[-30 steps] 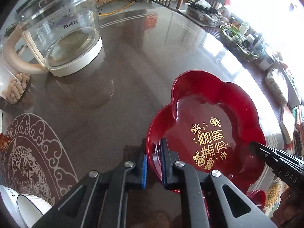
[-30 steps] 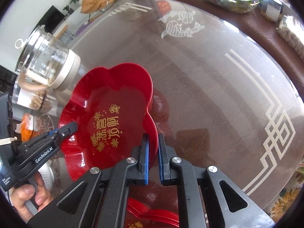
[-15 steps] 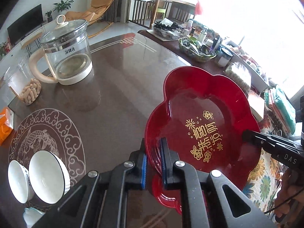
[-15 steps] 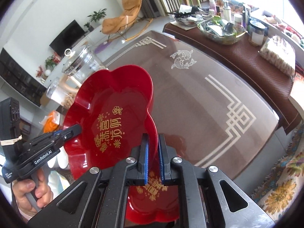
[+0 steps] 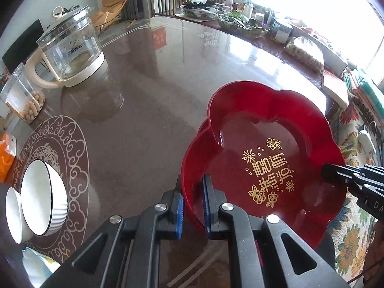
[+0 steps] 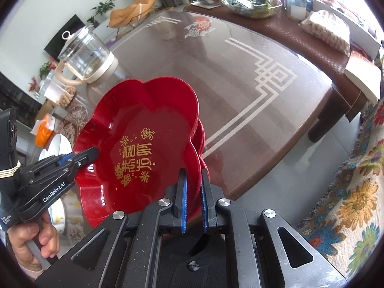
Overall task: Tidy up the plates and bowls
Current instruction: 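Lower the red plate onto the red plate stack and open both grippers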
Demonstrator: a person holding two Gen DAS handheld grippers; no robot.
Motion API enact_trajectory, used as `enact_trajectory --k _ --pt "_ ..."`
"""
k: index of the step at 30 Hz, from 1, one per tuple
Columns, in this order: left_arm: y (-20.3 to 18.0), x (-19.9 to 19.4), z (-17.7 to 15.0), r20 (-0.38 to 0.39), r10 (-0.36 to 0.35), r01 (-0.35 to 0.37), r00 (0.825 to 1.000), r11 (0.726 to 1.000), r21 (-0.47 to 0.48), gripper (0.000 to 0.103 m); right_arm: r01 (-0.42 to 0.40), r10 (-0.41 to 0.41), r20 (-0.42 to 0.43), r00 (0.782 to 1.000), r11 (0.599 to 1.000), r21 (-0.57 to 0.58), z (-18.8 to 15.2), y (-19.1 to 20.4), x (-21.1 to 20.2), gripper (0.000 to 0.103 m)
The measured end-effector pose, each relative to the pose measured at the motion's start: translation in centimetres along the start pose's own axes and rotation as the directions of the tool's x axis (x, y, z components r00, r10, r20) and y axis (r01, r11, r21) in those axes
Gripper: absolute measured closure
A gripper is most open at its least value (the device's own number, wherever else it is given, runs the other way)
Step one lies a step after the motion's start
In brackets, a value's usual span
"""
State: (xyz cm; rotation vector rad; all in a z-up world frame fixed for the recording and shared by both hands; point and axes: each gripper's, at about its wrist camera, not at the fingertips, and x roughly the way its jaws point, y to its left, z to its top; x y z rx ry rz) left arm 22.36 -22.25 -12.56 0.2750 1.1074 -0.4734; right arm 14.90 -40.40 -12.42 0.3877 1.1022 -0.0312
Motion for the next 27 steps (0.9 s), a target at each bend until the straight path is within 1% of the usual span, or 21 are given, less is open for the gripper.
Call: enact_trajectory --k 3,5,6,7,9,11,12,13,16,21,23,26,27 --pt "-0.1 0.3 -0.2 -0.016 0.023 -0.023 1.000 1.000 0.011 0.091 0.009 -0.009 -0.007 1.000 1.000 -0.007 -0.6 0.4 0.3 0.090" --pt "-0.4 0.3 -0.3 -0.019 0.074 -0.074 0.997 0.997 0.037 0.091 0.034 -0.034 0.003 0.999 0.999 -0.014 -0.8 0.5 0.4 0.090" --pt "-0.6 0.1 -0.3 -0.013 0.097 -0.096 0.995 0.994 0.052 0.090 0.044 -0.044 0.011 0.999 0.999 -0.014 -0.8 0.5 0.3 0.088" --pt "-0.7 0.1 -0.4 -0.007 0.111 -0.110 0.994 0.992 0.062 0.090 0.049 -0.049 0.021 0.999 0.999 -0.012 -0.8 0.5 0.2 0.084" --pt "-0.5 -0.2 -0.5 -0.004 0.116 -0.115 0.993 0.992 0.055 0.090 0.079 -0.078 0.031 0.996 0.997 -0.016 -0.8 0.7 0.0 0.080" --pt "0.3 -0.7 -0.5 -0.002 0.094 -0.094 0.996 0.995 0.024 0.090 0.063 -0.063 0.039 0.997 0.998 -0.011 -0.8 0.6 -0.1 0.057" --pt "0.7 -1.1 -0.5 0.003 0.081 -0.082 0.997 0.997 0.006 0.090 0.058 -0.058 0.048 0.997 0.998 -0.007 -0.9 0.5 -0.3 0.039" --pt "1.1 -1.6 -0.6 0.011 0.071 -0.071 0.997 0.997 -0.010 0.090 0.064 -0.063 0.058 0.996 0.998 -0.004 -0.9 0.4 -0.5 0.037" --pt "2.0 -3.4 -1.1 0.052 0.053 -0.050 0.997 0.998 -0.047 0.090 0.049 -0.052 0.097 0.994 0.998 0.026 -1.3 0.0 -1.5 0.037" --pt "2.6 -6.6 -3.1 0.117 0.059 -0.047 0.991 0.994 -0.101 0.090 0.032 -0.040 0.174 0.984 0.998 0.051 -2.7 0.3 -3.7 0.037" --pt "2.7 -7.9 -4.2 0.152 0.073 -0.054 0.986 0.990 -0.127 0.090 0.024 -0.034 0.208 0.978 0.998 0.053 -3.5 0.8 -4.6 0.037" --pt "2.5 -9.7 -5.8 0.207 0.108 -0.073 0.972 0.983 -0.169 0.090 0.024 -0.040 0.258 0.965 0.998 0.065 -5.4 1.4 -5.9 0.036" --pt "2.4 -10.1 -6.3 0.217 0.112 -0.073 0.970 0.981 -0.179 0.090 0.027 -0.045 0.275 0.960 0.997 0.069 -6.2 1.7 -6.2 0.034"
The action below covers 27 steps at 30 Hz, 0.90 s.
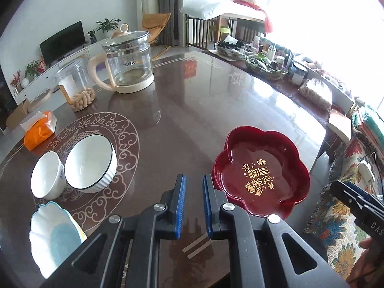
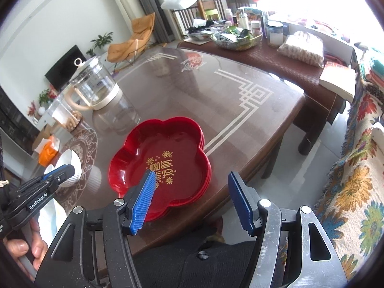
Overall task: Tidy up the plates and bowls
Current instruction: 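Lower the red plate onto the red plate stack and open both grippers, then move both grippers to the large blue-and-white scalloped bowl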
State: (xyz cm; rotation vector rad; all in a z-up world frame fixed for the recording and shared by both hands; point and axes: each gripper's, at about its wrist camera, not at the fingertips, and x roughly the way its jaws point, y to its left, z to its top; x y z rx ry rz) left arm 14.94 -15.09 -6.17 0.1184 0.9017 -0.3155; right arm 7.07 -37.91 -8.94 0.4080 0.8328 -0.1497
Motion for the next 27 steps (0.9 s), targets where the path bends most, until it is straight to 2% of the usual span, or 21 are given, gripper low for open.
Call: enact_trajectory --k 1,4,10,11,12,13,14,15,23,27 --pt "0.0 -0.5 -0.4 0.002 -0.003 0.003 1.000 1.000 -0.009 0.090 0.008 -0.008 0.017 1.000 1.000 0.001 -0.8 0.1 -0.5 0.031" --pt "-0.4 -1.2 -1.5 -0.028 -0.010 0.010 1.000 1.000 -0.011 0.090 0.039 -0.039 0.052 0.998 0.999 -0.013 -2.9 0.6 -1.7 0.030" --pt "-0.8 -2.4 -3.7 -0.032 0.002 -0.002 0.999 1.000 -0.001 0.087 0.070 -0.068 0.047 0.997 0.996 -0.052 -4.8 1.1 -2.4 0.030" --pt "-0.8 -2.6 -4.0 -0.031 0.002 -0.002 1.000 1.000 0.001 0.081 0.067 -0.065 0.045 0.997 0.996 -0.050 -4.9 1.1 -2.5 0.030" --pt "-0.8 -2.8 -4.2 -0.026 0.002 -0.001 1.000 1.000 0.002 0.063 0.062 -0.059 0.044 0.997 0.997 -0.050 -5.0 1.2 -2.5 0.030" --pt "-0.7 -3.1 -4.4 -0.015 0.003 -0.003 1.000 1.000 0.001 0.050 0.055 -0.053 0.044 0.998 0.997 -0.054 -5.3 1.3 -2.6 0.030" --pt "-0.6 -3.5 -4.7 0.004 0.014 -0.014 1.000 1.000 -0.003 0.030 0.051 -0.048 0.044 0.998 0.997 -0.061 -5.4 1.5 -2.7 0.030" --pt "-0.5 -4.1 -4.9 0.031 0.027 -0.027 0.999 1.000 -0.006 0.026 0.049 -0.046 0.044 0.998 0.996 -0.071 -5.6 1.7 -2.7 0.030" --pt "0.4 -6.2 -5.5 0.089 0.123 -0.126 0.988 0.992 0.030 0.025 0.045 -0.035 0.062 0.997 0.986 -0.158 -6.6 4.3 -3.2 0.030" --pt "1.7 -7.3 -6.9 0.092 0.127 -0.128 0.988 0.992 0.009 0.023 0.051 -0.037 0.066 0.997 0.973 -0.226 -6.9 6.2 -3.4 0.030"
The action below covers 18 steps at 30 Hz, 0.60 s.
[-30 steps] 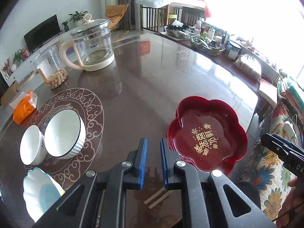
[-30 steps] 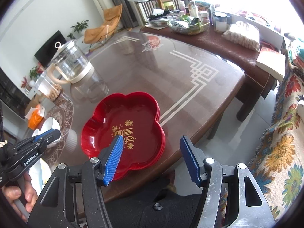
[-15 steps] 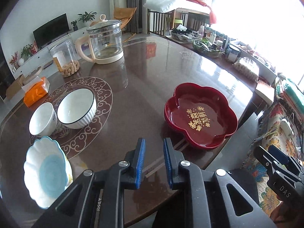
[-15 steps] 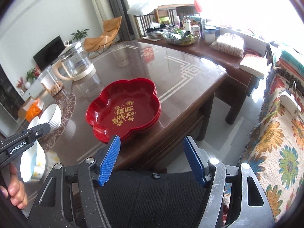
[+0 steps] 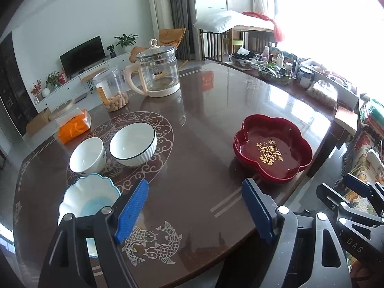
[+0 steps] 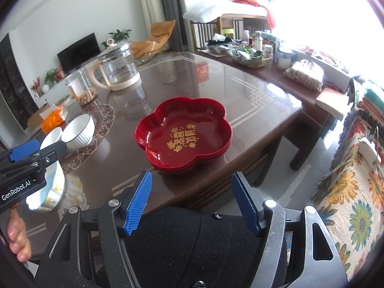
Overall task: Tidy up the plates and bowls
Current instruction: 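Move both grippers to the large blue-and-white scalloped bowl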
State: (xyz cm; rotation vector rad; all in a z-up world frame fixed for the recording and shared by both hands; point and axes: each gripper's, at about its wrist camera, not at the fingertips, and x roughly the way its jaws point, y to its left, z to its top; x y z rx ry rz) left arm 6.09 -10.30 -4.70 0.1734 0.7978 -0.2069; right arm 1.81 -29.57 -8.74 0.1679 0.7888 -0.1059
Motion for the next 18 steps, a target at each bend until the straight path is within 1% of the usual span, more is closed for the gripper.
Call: enact_trajectory --k 3,5,8,10,12,14,15,16,17,18 --pt "1.8 -1.1 -1.2 0.038 0.032 -0.030 0.999 0.999 -0.037 0.023 -0.015 0.014 -0.008 1.000 0.998 -0.064 -0.3 1.8 0.1 0.030" --pt "3.6 -1.9 -1.9 0.064 0.058 -0.053 0.996 0.996 -0.074 0.023 -0.041 0.039 -0.018 0.999 0.994 -0.106 -0.6 3.2 0.4 0.030" --pt "7.1 -2.8 -3.0 0.087 0.095 -0.081 0.992 0.985 -0.153 0.023 -0.075 0.069 -0.036 0.997 0.982 -0.175 -1.1 5.6 1.0 0.030" --pt "9.5 -3.4 -4.0 0.100 0.104 -0.080 0.989 0.972 -0.221 0.023 -0.109 0.100 -0.055 0.993 0.969 -0.220 -1.4 7.3 1.4 0.030" --pt "12.4 -3.4 -5.0 0.062 0.108 -0.087 0.992 0.957 -0.277 0.023 -0.149 0.133 -0.079 0.988 0.954 -0.259 -1.6 9.0 1.8 0.030" --pt "15.2 -2.9 -5.7 -0.003 0.126 -0.122 0.992 0.953 -0.276 0.023 -0.196 0.171 -0.111 0.979 0.936 -0.293 -1.8 10.8 2.2 0.030" --pt "16.6 -2.6 -6.0 -0.037 0.165 -0.169 0.986 0.949 -0.267 0.023 -0.222 0.191 -0.127 0.973 0.926 -0.307 -1.8 11.6 2.4 0.030" --pt "18.3 -2.3 -6.4 -0.074 0.219 -0.231 0.973 0.935 -0.269 0.023 -0.252 0.215 -0.146 0.966 0.915 -0.316 -1.7 12.4 2.7 0.030" --pt "20.0 -1.9 -6.8 -0.108 0.263 -0.283 0.959 0.917 -0.282 0.023 -0.277 0.236 -0.162 0.958 0.906 -0.320 -1.6 13.1 2.9 0.030" --pt "21.9 -1.6 -7.3 -0.134 0.292 -0.320 0.947 0.896 -0.309 0.023 -0.302 0.256 -0.178 0.950 0.898 -0.321 -1.4 13.9 3.1 0.030"
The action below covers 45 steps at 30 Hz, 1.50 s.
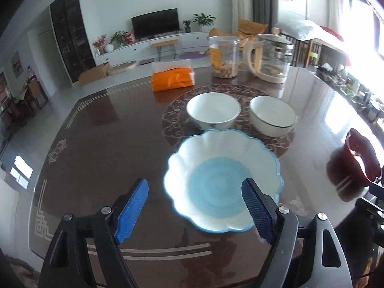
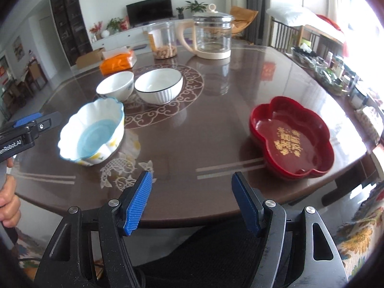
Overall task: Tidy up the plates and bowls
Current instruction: 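Move both grippers to the large blue-and-white scalloped bowl, then grip the bowl rim with the left gripper while the right gripper grips it too, then lift the scalloped bowl and carry it toward the small white bowls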
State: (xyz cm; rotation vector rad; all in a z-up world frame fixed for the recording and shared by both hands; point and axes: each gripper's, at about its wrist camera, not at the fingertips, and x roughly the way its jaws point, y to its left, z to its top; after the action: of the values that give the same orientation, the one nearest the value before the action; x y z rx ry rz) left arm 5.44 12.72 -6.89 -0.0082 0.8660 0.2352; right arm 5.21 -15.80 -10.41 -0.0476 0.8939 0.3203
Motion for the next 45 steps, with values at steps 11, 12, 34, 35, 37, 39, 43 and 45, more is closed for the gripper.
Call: enact_trajectory --k 11,12,34,35,37,39,43,45 --pt "5.3 9.4 1.0 -0.236 -0.171 0.147 0.957 0.982 -0.116 0.023 -0.231 0.225 -0.165 0.960 0.973 -0.015 6.3 6.5 9.5 0.030" --pt "5.1 9.8 0.9 -0.237 -0.159 0.137 0.958 0.985 -0.104 0.023 -0.234 0.227 -0.168 0.959 0.972 -0.018 6.5 6.9 10.4 0.030" --pt "1.9 12.2 -2.0 -0.295 -0.335 0.297 0.895 0.940 -0.167 0.084 -0.259 0.268 -0.256 0.929 0.963 0.070 5.6 7.5 16.0 0.089" --pt "1.3 11.8 -2.3 -0.293 -0.342 0.308 0.893 0.938 -0.158 0.084 -0.258 0.269 -0.247 0.931 0.963 0.078 5.4 7.0 15.6 0.089" --pt "0.0 11.4 -2.9 -0.296 -0.375 0.340 0.878 0.926 -0.164 0.084 -0.240 0.252 -0.228 0.940 0.968 0.078 5.0 5.9 14.3 0.089" --pt "-1.7 11.0 -3.1 -0.301 -0.401 0.371 0.865 0.916 -0.154 0.084 -0.218 0.231 -0.212 0.950 0.972 0.084 4.6 4.4 13.3 0.089" --pt "-5.4 10.8 -3.2 -0.306 -0.423 0.412 0.853 0.905 -0.103 0.084 -0.163 0.188 -0.211 0.959 0.978 0.129 3.3 1.0 11.9 0.089" --pt "-7.2 10.7 -2.9 -0.307 -0.434 0.431 0.847 0.899 -0.082 0.084 -0.138 0.170 -0.204 0.964 0.977 0.162 2.7 -0.5 11.4 0.089"
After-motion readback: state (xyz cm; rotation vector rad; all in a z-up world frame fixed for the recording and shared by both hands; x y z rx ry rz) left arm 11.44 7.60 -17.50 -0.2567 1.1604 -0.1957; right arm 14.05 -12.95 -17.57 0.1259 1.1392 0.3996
